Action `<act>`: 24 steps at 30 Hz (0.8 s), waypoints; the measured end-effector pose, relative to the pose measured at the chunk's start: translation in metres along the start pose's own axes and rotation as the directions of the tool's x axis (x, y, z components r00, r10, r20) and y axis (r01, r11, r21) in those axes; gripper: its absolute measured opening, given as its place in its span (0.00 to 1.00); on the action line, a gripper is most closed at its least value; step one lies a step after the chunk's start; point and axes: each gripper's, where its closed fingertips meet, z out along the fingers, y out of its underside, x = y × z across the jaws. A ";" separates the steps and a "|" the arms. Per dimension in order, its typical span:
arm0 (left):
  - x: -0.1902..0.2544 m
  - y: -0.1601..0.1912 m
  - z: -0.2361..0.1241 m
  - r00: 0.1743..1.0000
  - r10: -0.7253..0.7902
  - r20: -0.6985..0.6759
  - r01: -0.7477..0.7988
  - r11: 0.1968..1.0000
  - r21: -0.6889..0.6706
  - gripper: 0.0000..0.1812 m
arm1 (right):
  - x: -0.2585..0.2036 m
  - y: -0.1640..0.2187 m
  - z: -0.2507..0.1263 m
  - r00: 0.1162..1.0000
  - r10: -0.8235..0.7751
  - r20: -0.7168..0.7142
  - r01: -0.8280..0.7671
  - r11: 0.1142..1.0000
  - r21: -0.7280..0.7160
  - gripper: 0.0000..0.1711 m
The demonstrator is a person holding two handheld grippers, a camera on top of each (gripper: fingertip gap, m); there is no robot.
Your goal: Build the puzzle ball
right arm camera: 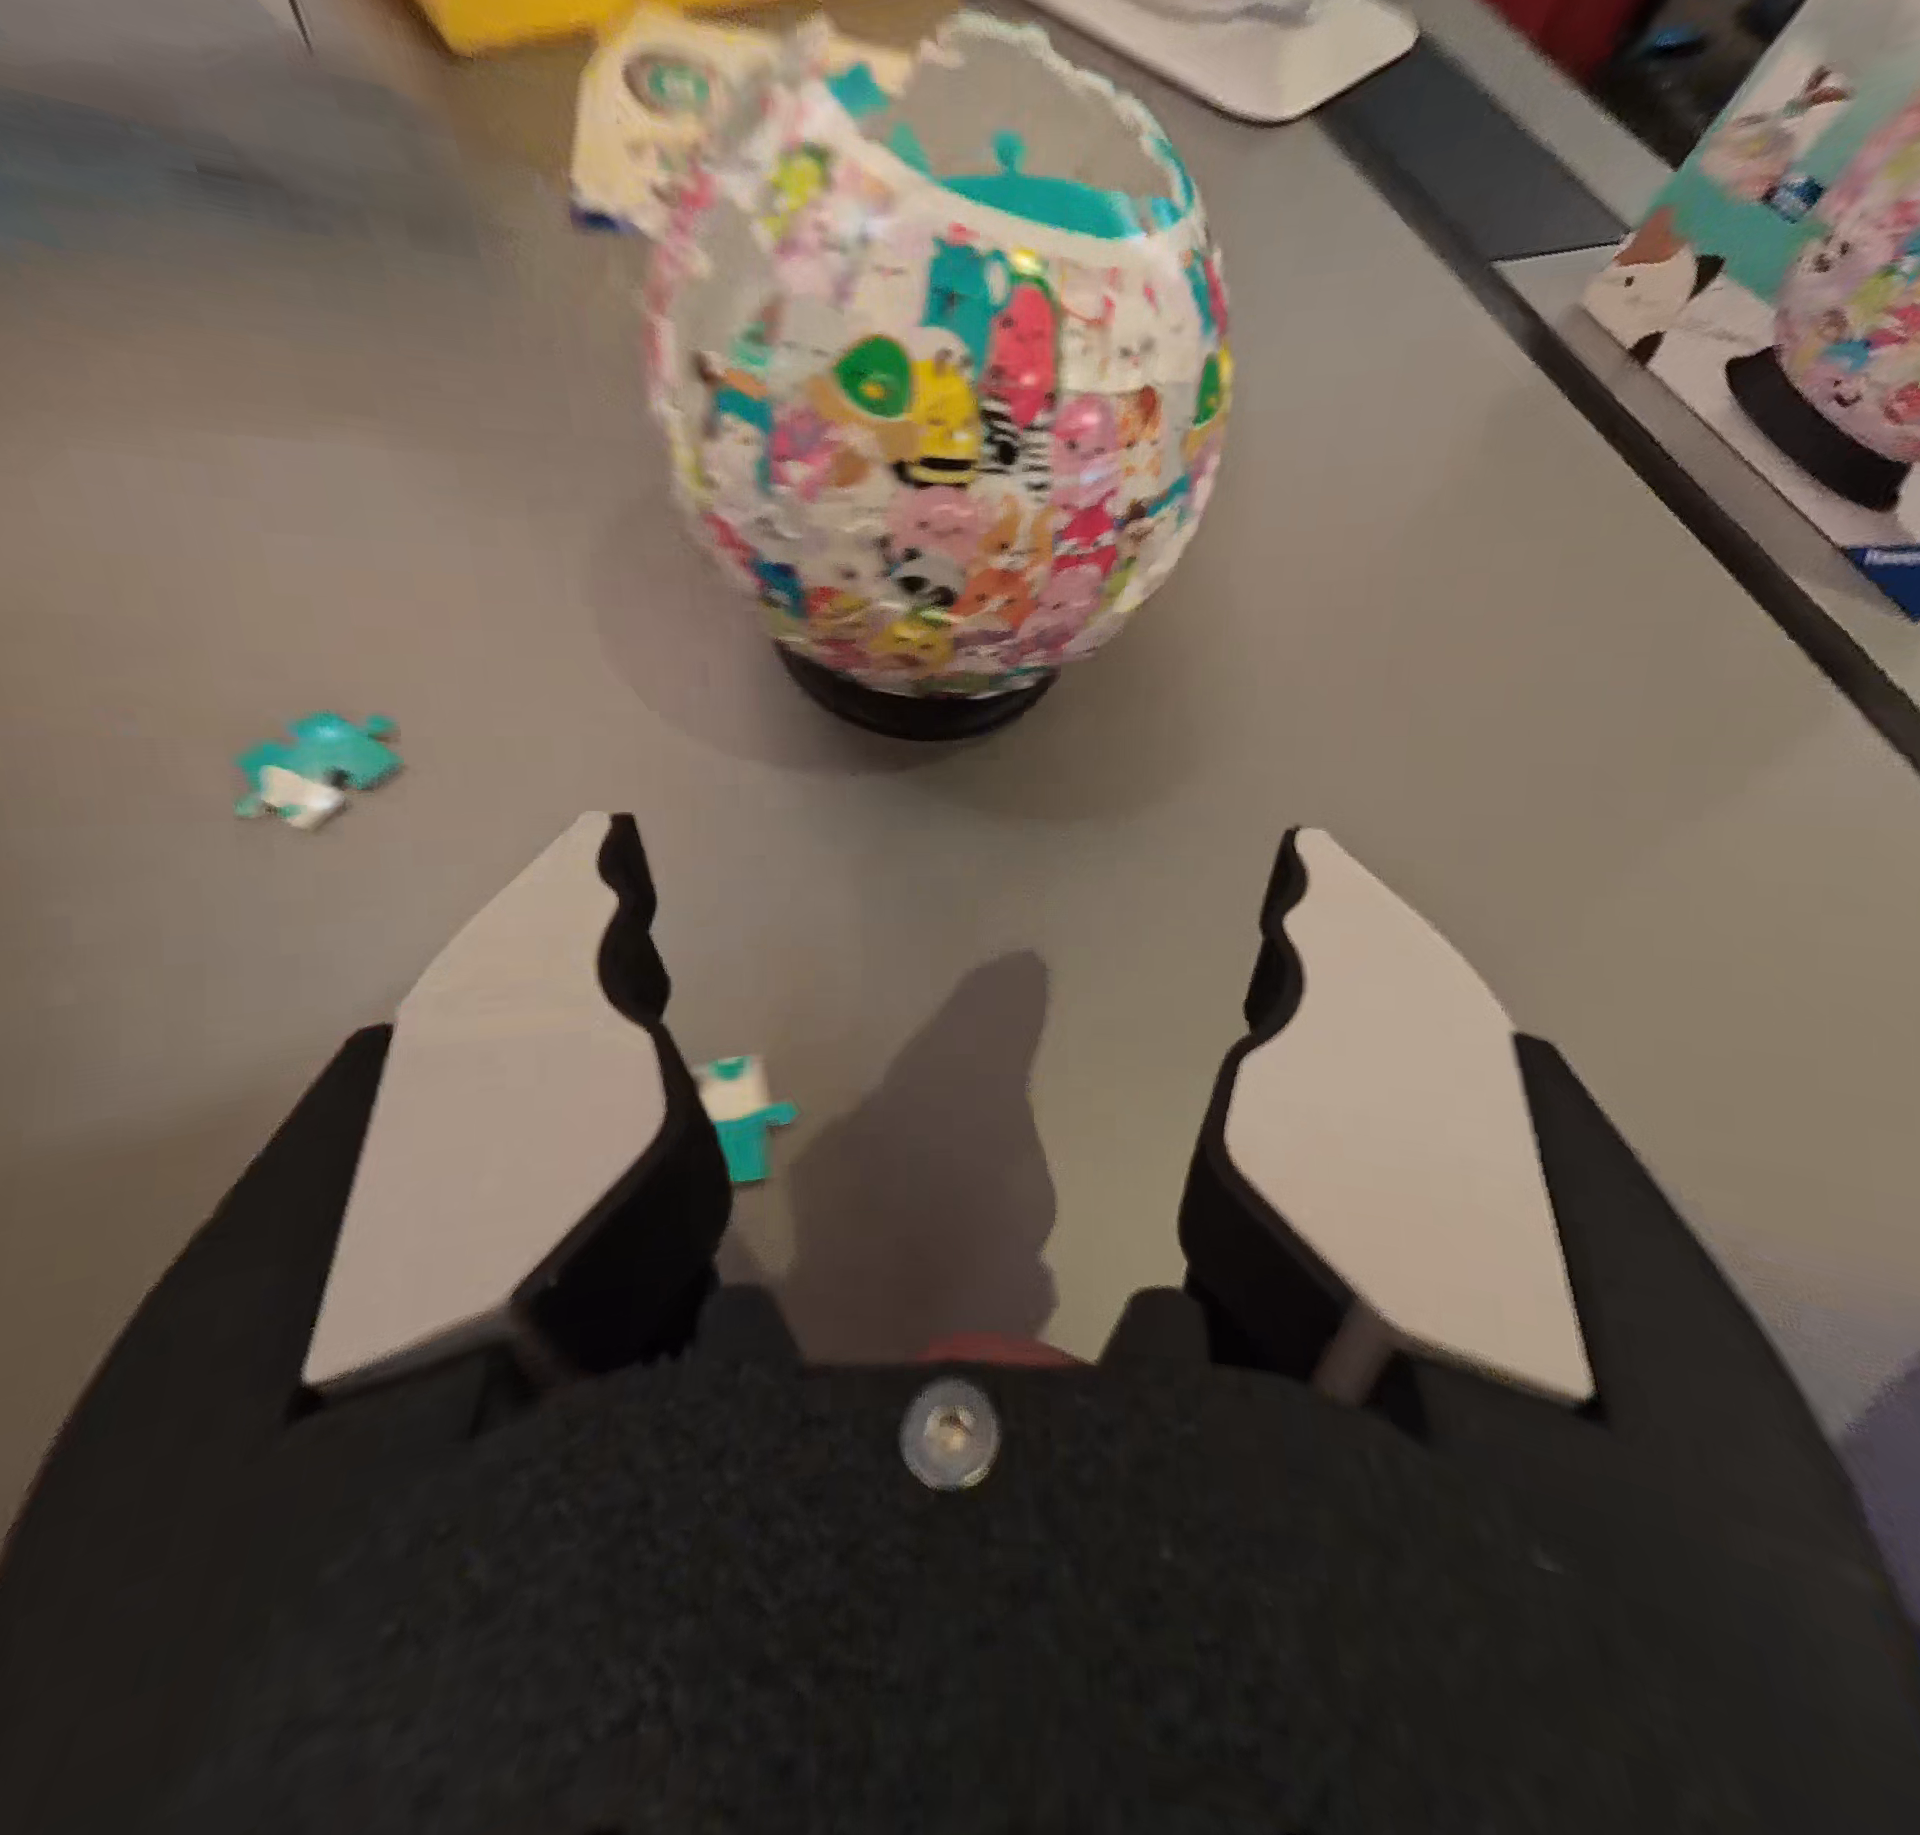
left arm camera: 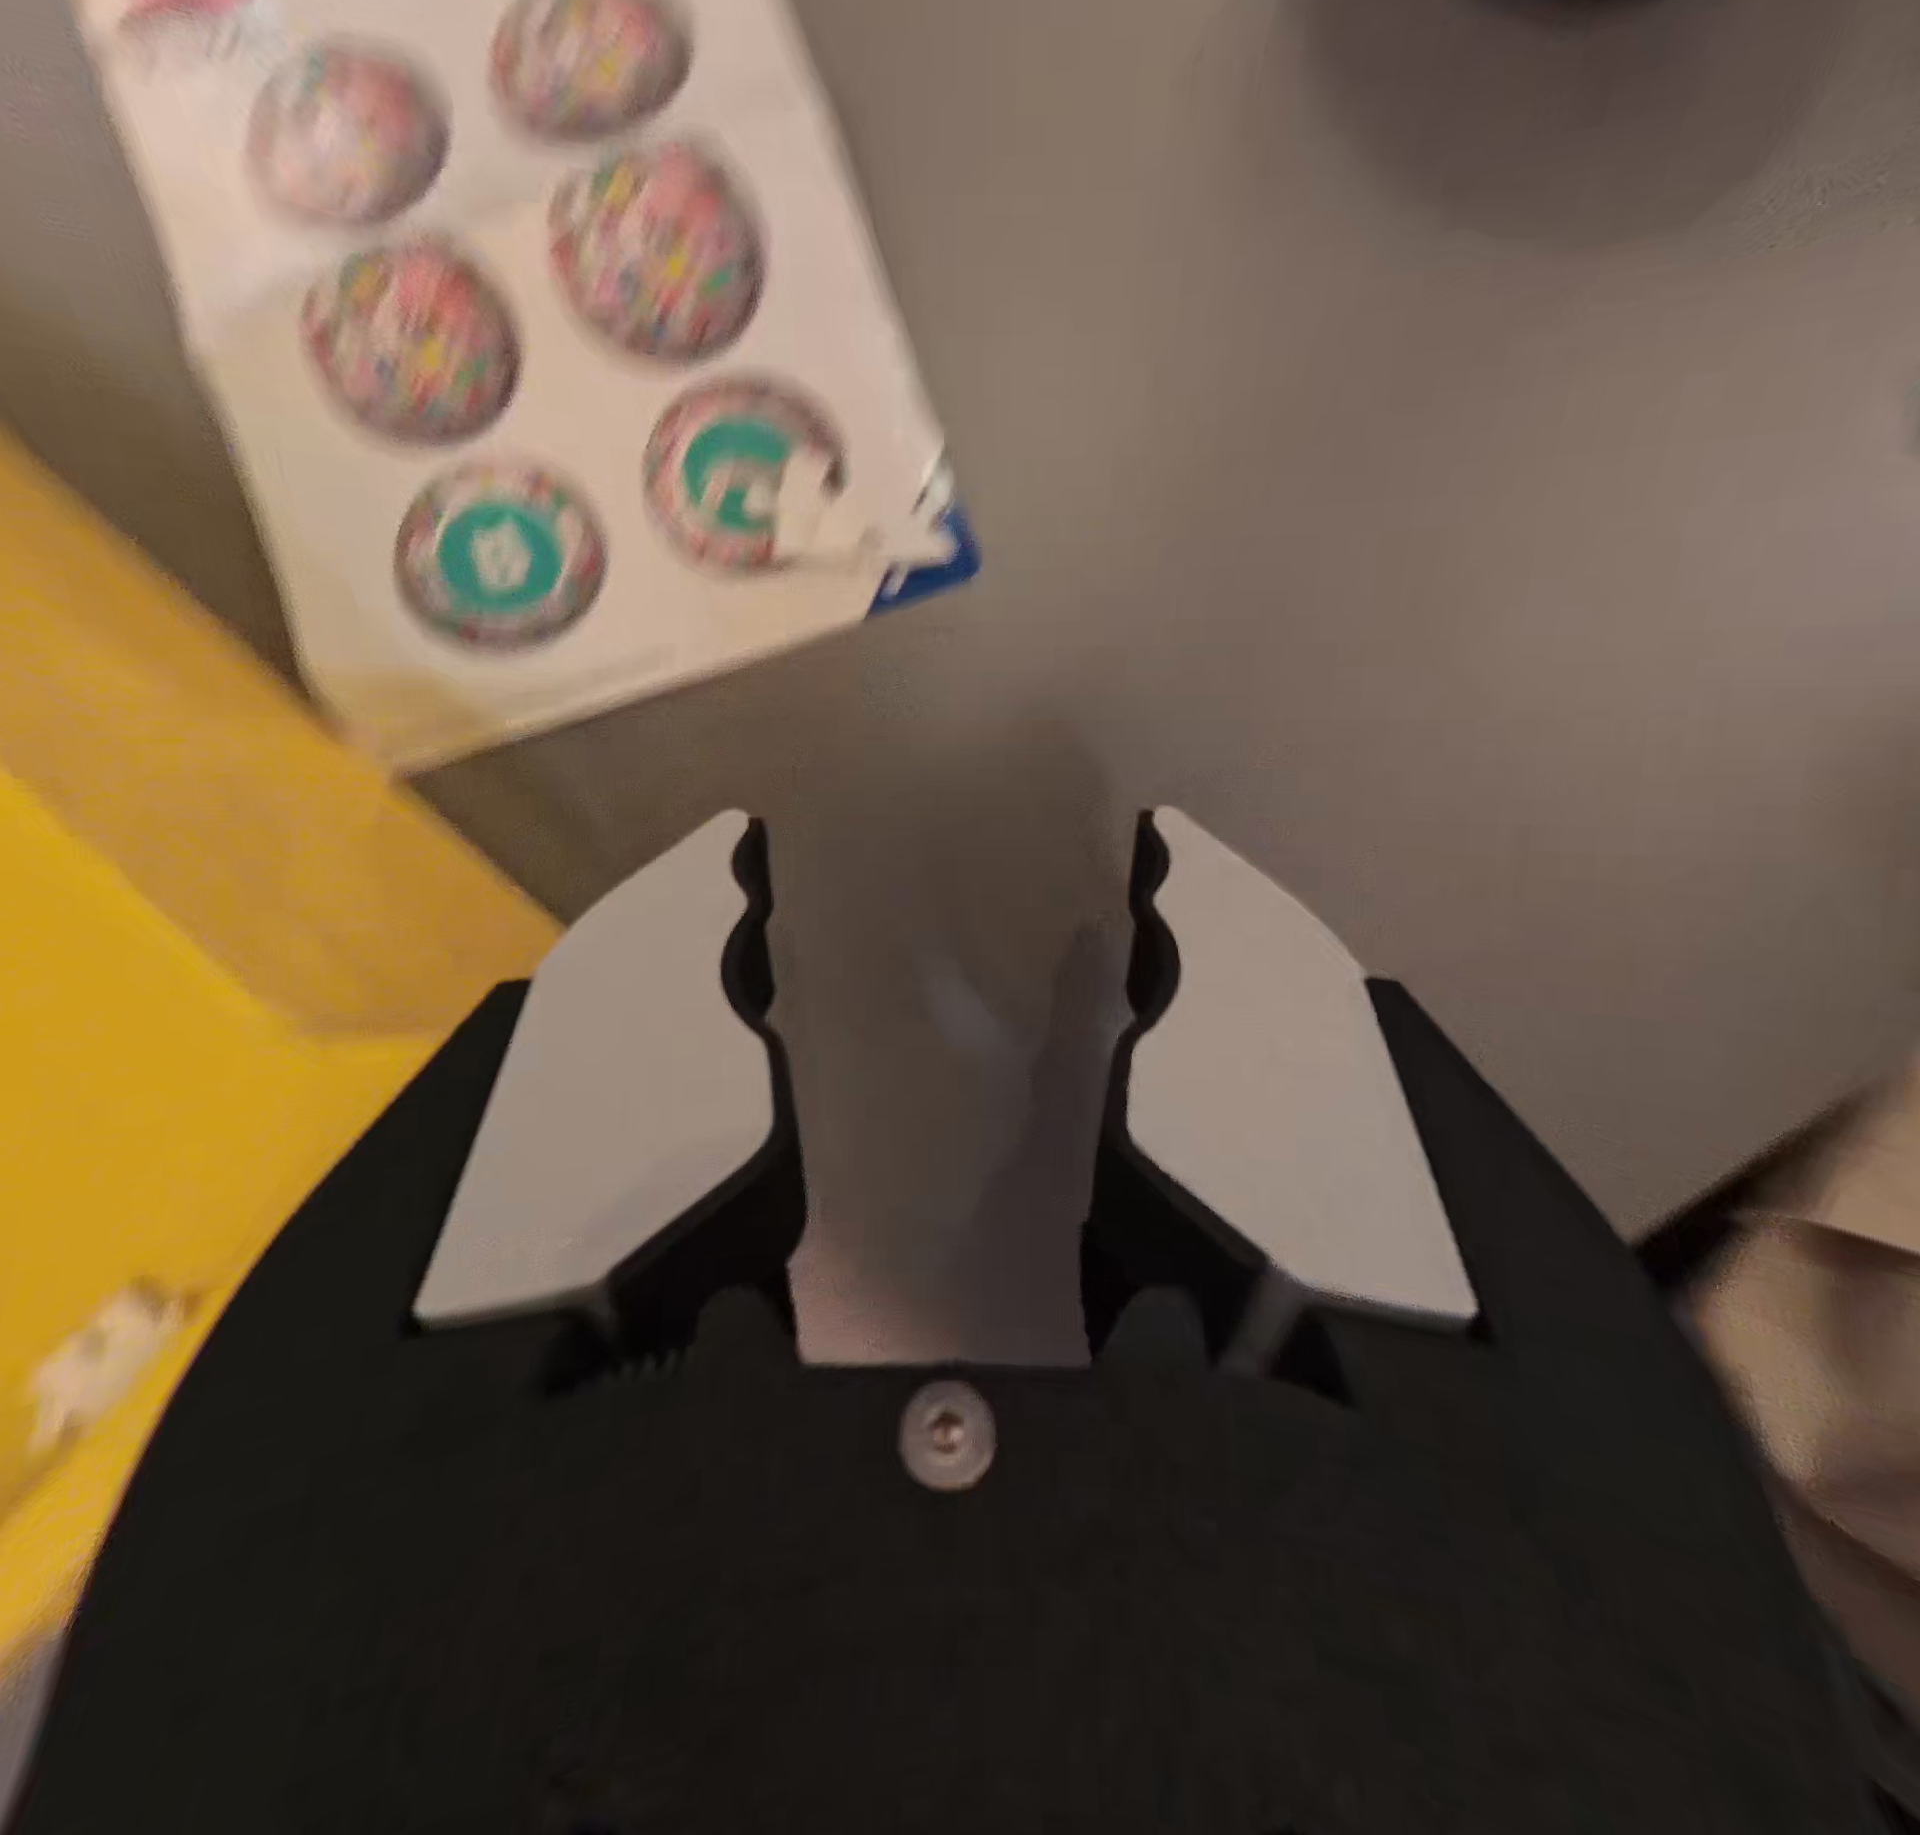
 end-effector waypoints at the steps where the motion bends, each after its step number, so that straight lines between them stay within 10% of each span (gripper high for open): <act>1: -0.005 0.012 0.002 0.998 -0.007 0.066 0.009 1.000 -0.019 0.37 | -0.012 -0.001 -0.006 0.999 0.032 -0.010 -0.031 0.999 0.040 0.61; 8: -0.010 -0.015 0.021 0.988 -0.115 0.105 0.094 0.979 0.182 0.31 | -0.089 -0.001 -0.007 0.990 0.128 0.062 -0.133 0.987 0.091 0.55; 15: -0.022 -0.037 0.076 0.997 -0.044 0.056 0.042 0.998 0.043 0.42 | -0.119 0.000 0.011 0.975 0.148 0.163 -0.163 0.983 0.080 0.52; 24: -0.016 -0.036 0.070 0.999 -0.037 0.029 0.035 0.997 0.066 0.25 | -0.104 -0.009 0.001 0.950 0.224 0.217 -0.258 0.955 0.145 0.46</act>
